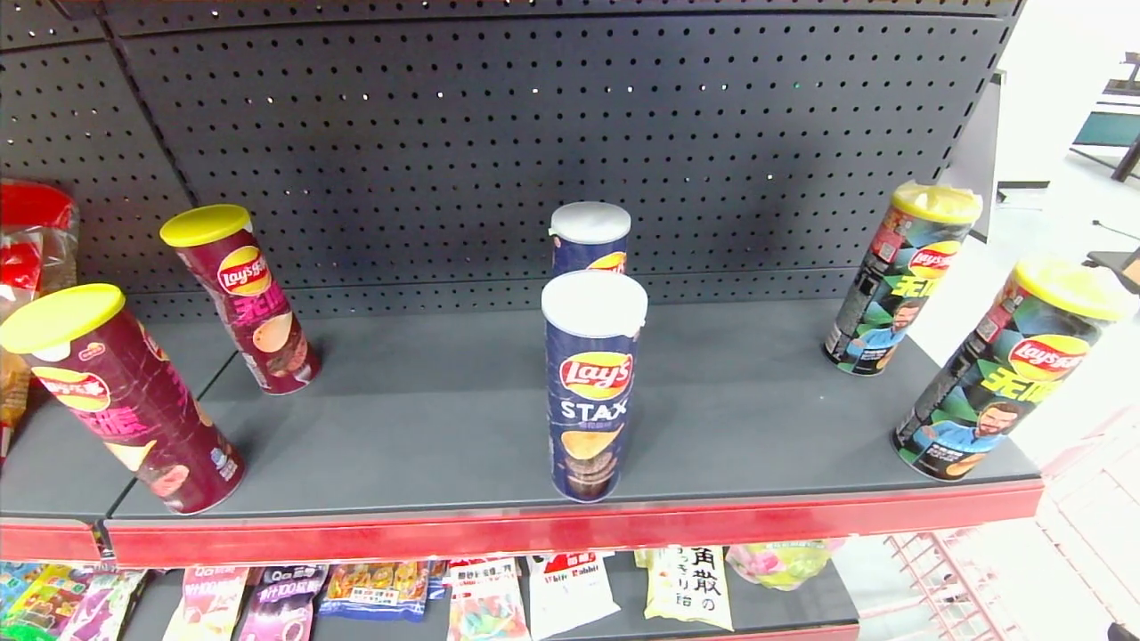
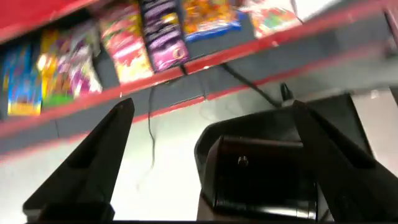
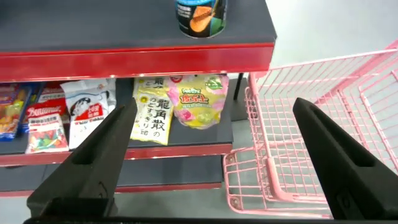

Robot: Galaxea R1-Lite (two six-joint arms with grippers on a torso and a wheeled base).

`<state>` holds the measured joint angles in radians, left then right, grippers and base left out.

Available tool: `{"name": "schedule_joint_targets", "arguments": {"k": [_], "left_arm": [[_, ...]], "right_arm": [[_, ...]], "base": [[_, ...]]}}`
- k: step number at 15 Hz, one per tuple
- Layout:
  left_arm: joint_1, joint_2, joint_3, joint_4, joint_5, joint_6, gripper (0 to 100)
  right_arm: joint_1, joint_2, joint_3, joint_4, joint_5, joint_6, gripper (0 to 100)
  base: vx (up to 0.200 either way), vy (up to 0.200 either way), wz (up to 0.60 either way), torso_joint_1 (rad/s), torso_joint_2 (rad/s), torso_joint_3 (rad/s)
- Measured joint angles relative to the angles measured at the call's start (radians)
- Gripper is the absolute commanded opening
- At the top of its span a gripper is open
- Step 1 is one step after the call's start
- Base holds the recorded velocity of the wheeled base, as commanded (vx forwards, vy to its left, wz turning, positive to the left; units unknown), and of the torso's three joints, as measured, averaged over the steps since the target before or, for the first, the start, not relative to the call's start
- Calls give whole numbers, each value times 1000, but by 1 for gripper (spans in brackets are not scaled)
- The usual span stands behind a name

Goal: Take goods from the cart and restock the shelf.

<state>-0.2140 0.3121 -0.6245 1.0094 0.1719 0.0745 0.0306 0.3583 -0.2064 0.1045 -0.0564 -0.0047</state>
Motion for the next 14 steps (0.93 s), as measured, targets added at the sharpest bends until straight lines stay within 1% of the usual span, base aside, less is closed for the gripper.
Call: {"name": "schedule_joint_targets", "arguments": {"k": [1, 2, 3, 4, 5, 6, 7, 8, 9, 11, 13, 14], "left_arm": [[59, -43, 15, -7, -7, -17, 100], [86, -88, 38, -46, -13, -27, 100], [101, -130, 74, -114, -18, -63, 100], [109, -164, 100, -196, -23, -123, 100], [113, -185, 119, -249, -30, -151, 100], [116, -200, 136, -330, -36, -167, 100], [117, -210, 157, -404, -44, -177, 100], [117, -216, 186, -471, -55, -177, 100], [117, -221, 234, -546, -63, -170, 100], [117, -226, 366, -722, -76, -156, 100], [119, -227, 513, -979, -79, -149, 100], [131, -226, 554, -1004, -57, -147, 100]], "right_arm": [[-13, -1, 6, 1, -1, -3, 100], [-18, -13, 16, 0, 0, -10, 100], [-18, -40, 32, 0, 4, -18, 100], [-16, -86, 55, 0, 15, -27, 100], [-11, -133, 79, 0, 33, -36, 100], [-6, -178, 99, -1, 54, -42, 100], [-4, -220, 114, -2, 69, -44, 100], [-8, -253, 123, -4, 76, -46, 100], [-14, -283, 128, -5, 84, -40, 100], [-23, -320, 132, -6, 87, -10, 100], [-26, -340, 134, -6, 83, -7, 100], [-26, -345, 134, -6, 83, -6, 100]], "base": [[0, 0, 0, 0, 0, 0], [0, 0, 0, 0, 0, 0], [0, 0, 0, 0, 0, 0], [0, 0, 0, 0, 0, 0], [0, 0, 0, 0, 0, 0], [0, 0, 0, 0, 0, 0], [0, 0, 0, 0, 0, 0], [0, 0, 0, 0, 0, 0], [0, 0, 0, 0, 0, 0], [0, 0, 0, 0, 0, 0], [0, 0, 0, 0, 0, 0], [0, 0, 0, 0, 0, 0]]}}
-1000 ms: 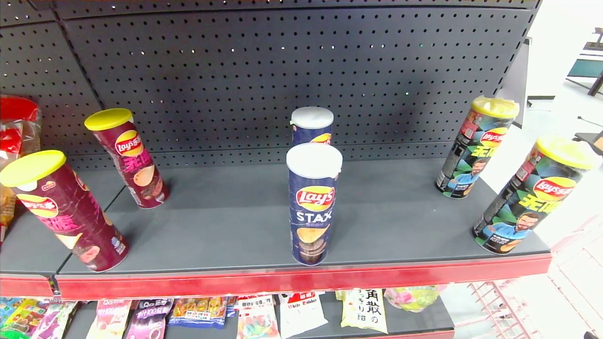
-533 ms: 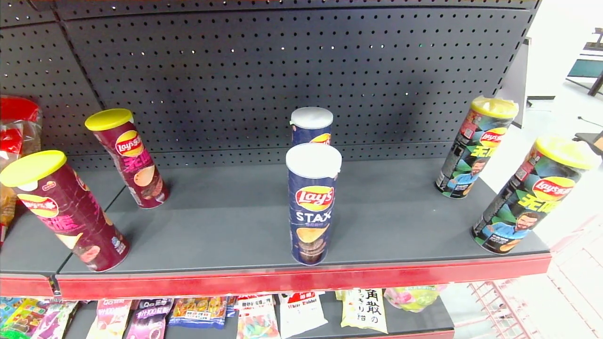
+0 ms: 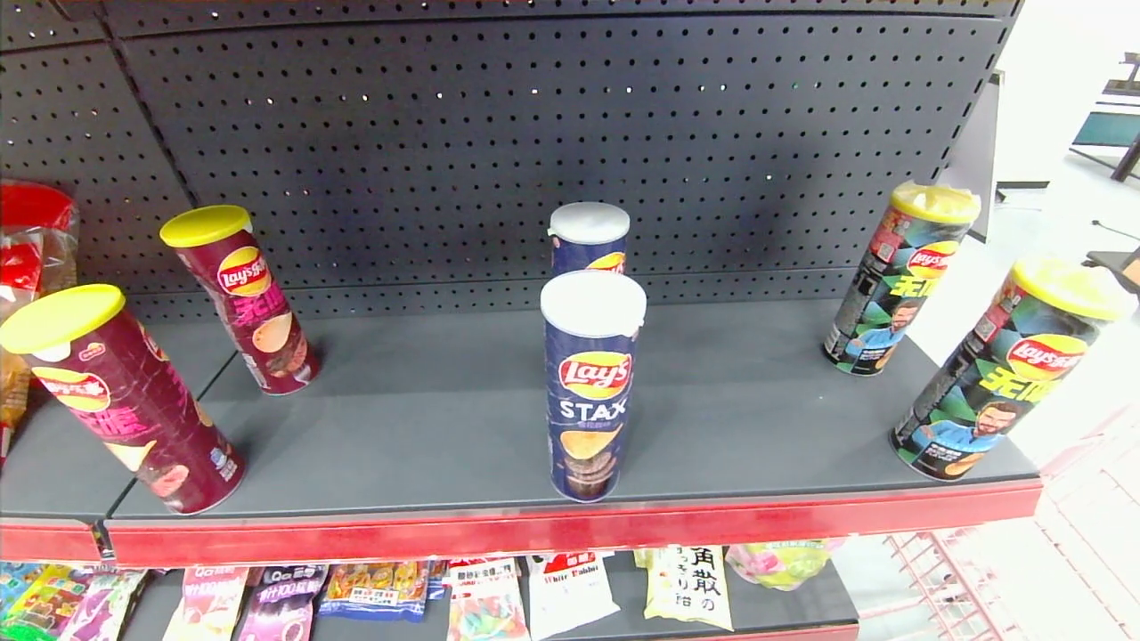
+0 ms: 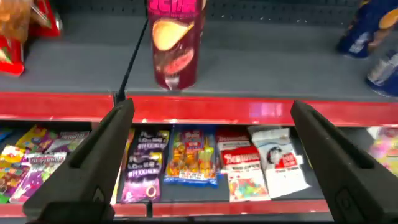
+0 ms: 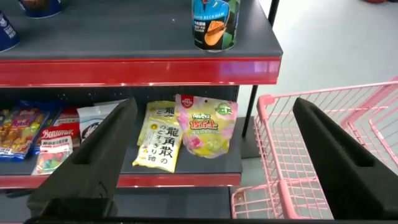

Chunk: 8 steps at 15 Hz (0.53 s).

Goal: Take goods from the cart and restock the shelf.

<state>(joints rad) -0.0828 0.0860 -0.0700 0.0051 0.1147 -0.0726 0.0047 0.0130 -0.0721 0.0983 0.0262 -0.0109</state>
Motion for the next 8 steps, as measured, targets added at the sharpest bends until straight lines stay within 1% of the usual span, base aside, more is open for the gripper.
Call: {"name": "schedule_joint_targets", "arguments": {"k": [2, 4, 5, 6, 7, 8], "left_arm": [[72, 5, 22, 28, 41, 3, 100], [152, 10, 25, 35, 43, 6, 100], [192, 8, 36, 5, 7, 6, 100], [210, 6, 48, -28, -69, 0, 100], [219, 4, 58, -37, -134, 7, 100], [223, 3, 63, -37, -153, 23, 100]], "right_arm": [[0, -6, 0, 1, 1, 1, 100], [0, -8, 0, 1, 0, 2, 100], [-1, -8, 0, 0, 0, 2, 100], [0, -8, 0, 1, 0, 4, 100], [0, -8, 0, 0, 0, 7, 100], [0, -9, 0, 0, 0, 7, 100]], "base": [[0, 0, 0, 0, 0, 0], [0, 0, 0, 0, 0, 0], [0, 0, 0, 0, 0, 0], [0, 0, 0, 0, 0, 0], [0, 0, 0, 0, 0, 0], [0, 0, 0, 0, 0, 0]]}}
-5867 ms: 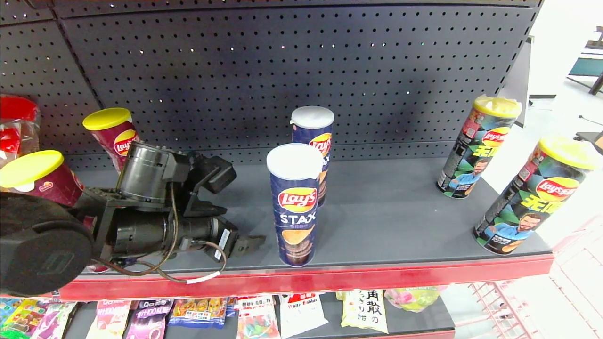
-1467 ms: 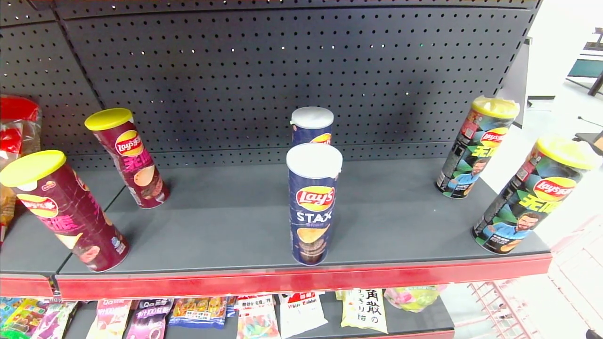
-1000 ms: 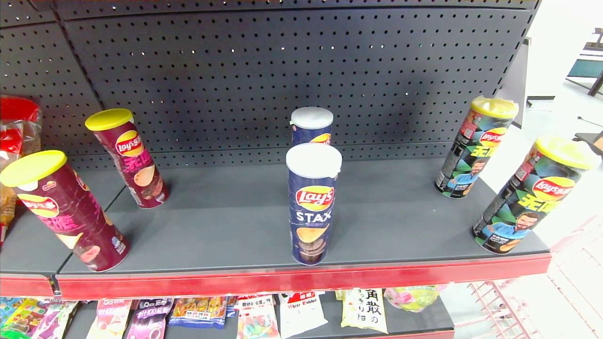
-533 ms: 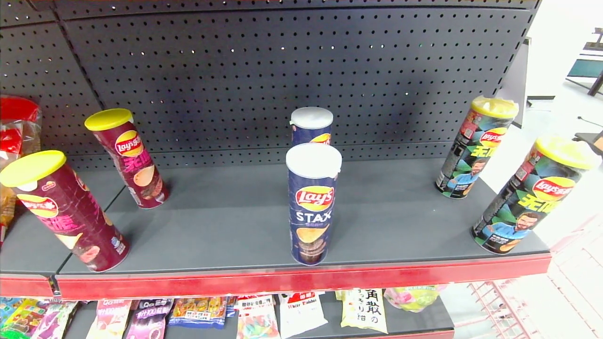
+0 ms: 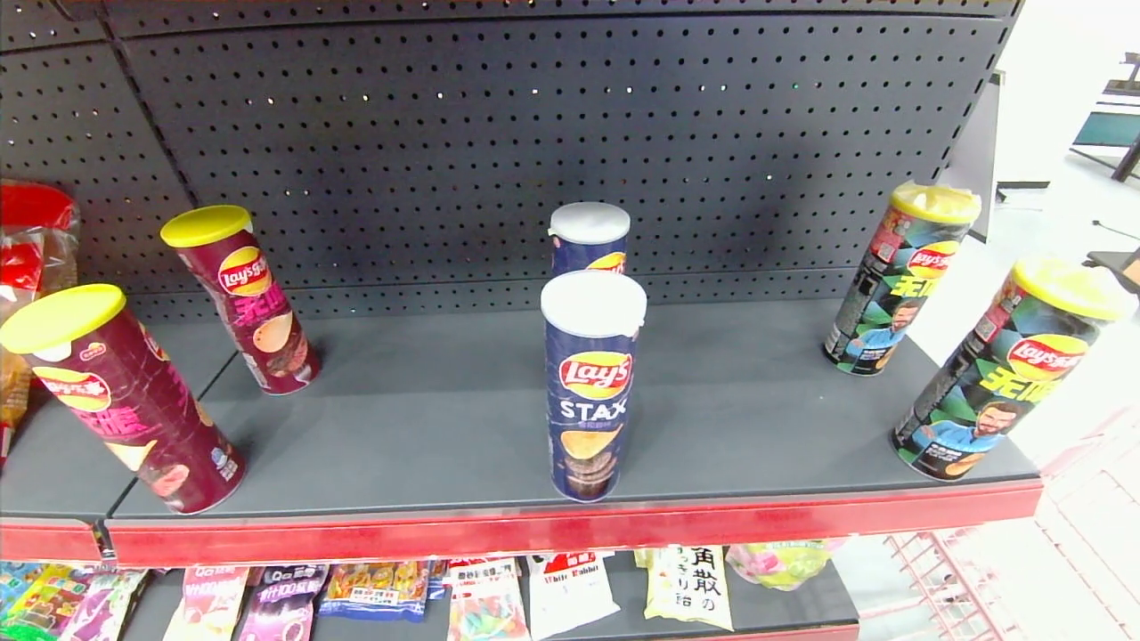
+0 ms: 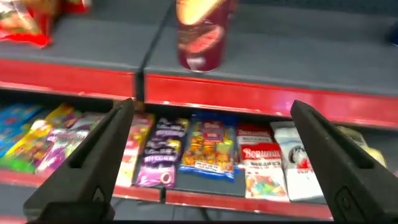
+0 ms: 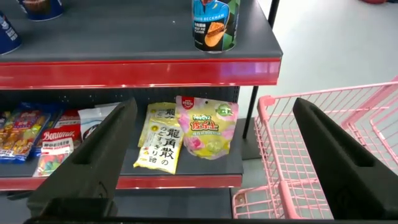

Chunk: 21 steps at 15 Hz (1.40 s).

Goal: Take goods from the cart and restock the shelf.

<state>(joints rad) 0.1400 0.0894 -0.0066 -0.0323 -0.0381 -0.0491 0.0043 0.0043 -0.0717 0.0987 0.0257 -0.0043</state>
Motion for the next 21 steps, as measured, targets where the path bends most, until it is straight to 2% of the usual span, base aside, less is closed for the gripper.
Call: {"name": "schedule_joint_targets", "arguments": {"k": [3, 8, 12, 21], "left_arm": [[5, -2, 6, 32, -28, 53, 100], [6, -2, 7, 33, -24, 59, 100], [4, -2, 7, 32, -24, 61, 100], [5, -2, 7, 33, -27, 58, 100]], "right_arm": [[0, 0, 0, 0, 0, 1, 100], [0, -1, 0, 1, 7, -1, 100], [-1, -1, 0, 1, 7, -1, 100], [0, -1, 0, 1, 3, 0, 100]], "base": [[0, 0, 0, 0, 0, 0], [0, 0, 0, 0, 0, 0], [0, -200, 0, 1, 1, 0], [0, 0, 0, 0, 0, 0]]}}
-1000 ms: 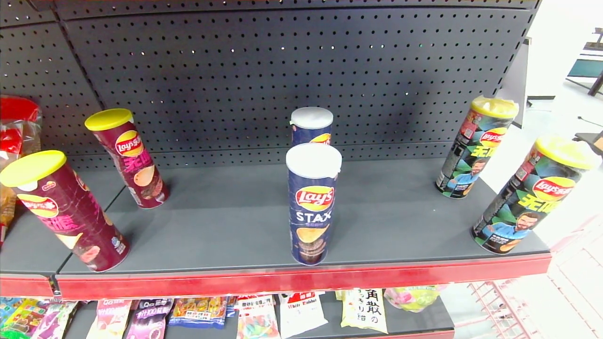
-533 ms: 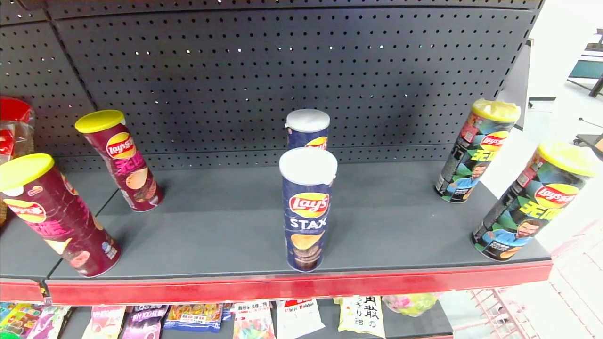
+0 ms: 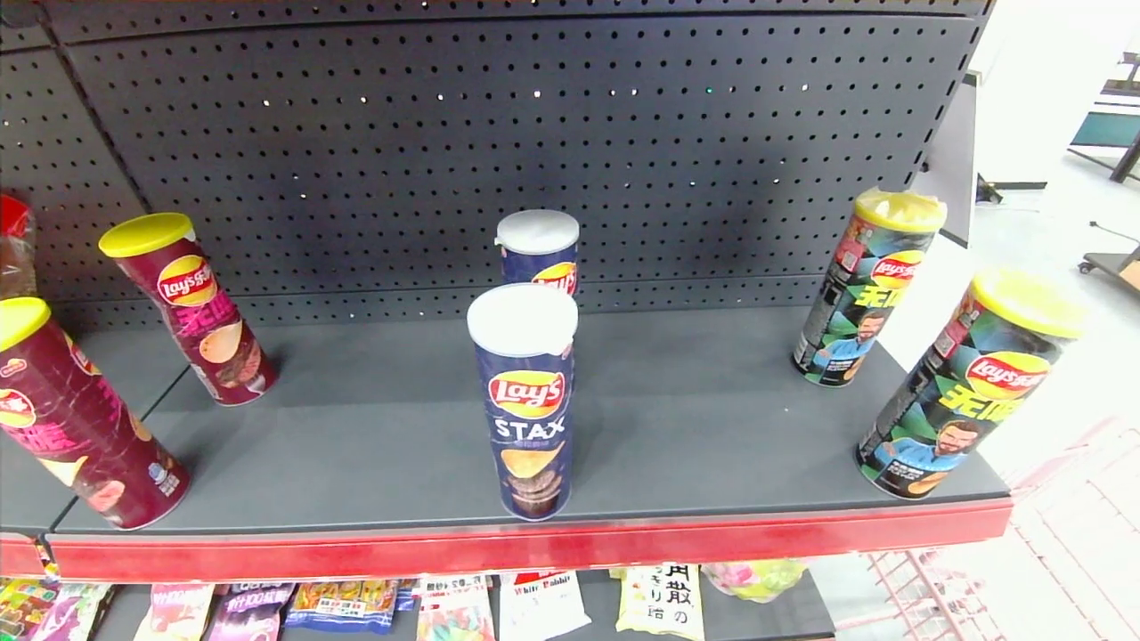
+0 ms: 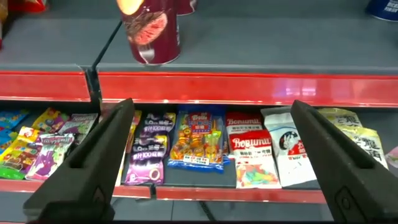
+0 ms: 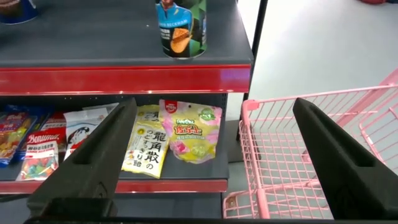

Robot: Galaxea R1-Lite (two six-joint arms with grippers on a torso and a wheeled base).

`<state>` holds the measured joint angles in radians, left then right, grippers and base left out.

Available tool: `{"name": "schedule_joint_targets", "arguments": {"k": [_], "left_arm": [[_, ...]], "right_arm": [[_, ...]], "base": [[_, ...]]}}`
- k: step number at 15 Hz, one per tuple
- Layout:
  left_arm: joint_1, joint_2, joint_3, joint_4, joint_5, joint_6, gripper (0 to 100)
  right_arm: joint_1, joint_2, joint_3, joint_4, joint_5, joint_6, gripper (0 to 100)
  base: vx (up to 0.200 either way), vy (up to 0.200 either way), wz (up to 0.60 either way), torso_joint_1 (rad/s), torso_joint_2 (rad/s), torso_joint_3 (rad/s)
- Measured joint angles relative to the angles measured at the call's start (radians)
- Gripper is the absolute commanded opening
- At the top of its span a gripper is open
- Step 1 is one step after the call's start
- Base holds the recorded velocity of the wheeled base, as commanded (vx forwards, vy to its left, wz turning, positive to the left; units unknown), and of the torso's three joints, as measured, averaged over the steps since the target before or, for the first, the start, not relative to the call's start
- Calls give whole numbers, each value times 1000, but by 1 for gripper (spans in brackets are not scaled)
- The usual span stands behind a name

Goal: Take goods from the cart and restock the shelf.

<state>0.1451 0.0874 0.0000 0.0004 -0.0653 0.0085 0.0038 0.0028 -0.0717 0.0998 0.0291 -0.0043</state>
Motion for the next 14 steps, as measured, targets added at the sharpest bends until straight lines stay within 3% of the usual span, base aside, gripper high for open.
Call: {"name": "schedule_joint_targets", "arguments": {"k": [14], "left_arm": [[0, 1, 0, 0, 0, -1, 100]], "right_arm": [[0, -1, 6, -8, -5, 1, 100]], "base": [[0, 0, 0, 0, 0, 0]]}}
